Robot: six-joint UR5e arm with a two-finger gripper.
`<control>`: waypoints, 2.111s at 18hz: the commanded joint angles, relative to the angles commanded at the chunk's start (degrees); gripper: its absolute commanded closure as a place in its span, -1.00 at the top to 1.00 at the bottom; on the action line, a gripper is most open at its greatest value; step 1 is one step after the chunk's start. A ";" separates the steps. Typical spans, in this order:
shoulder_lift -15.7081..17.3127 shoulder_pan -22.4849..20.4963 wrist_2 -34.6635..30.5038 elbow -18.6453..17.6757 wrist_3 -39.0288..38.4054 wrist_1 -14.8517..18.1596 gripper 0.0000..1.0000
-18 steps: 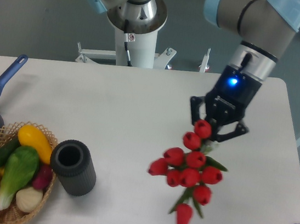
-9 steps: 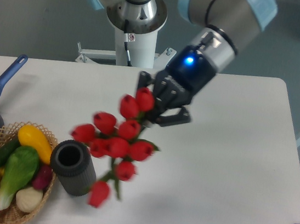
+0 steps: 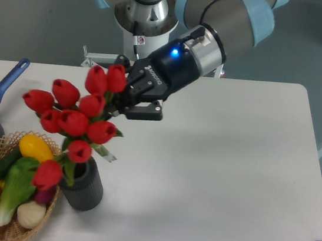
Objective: Insert the flowers into the vase
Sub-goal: 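Carry the tulips over the black vase, stems pointing down, then lower the tulip stems into the black vase opening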
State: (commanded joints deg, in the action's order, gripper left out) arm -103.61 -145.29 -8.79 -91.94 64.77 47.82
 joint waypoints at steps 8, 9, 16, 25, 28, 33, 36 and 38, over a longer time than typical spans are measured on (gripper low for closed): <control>-3.88 5.10 -0.09 1.15 -0.09 -1.58 -1.00; -3.88 5.10 -0.09 0.80 -0.09 -1.58 -1.00; -5.72 5.45 -0.70 0.53 0.09 -1.58 -1.00; -5.90 5.10 -1.67 -6.49 5.18 -1.85 -1.00; -6.16 5.10 -2.98 -7.11 5.36 -1.94 -1.00; -7.74 4.84 -4.57 -7.20 7.38 -1.94 -0.49; -8.45 4.75 -4.83 -7.20 7.38 -1.94 0.50; -8.45 4.49 -5.01 -7.90 7.30 -1.85 0.99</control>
State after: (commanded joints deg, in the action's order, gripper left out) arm -112.06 -140.80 -13.80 -99.84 72.07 45.97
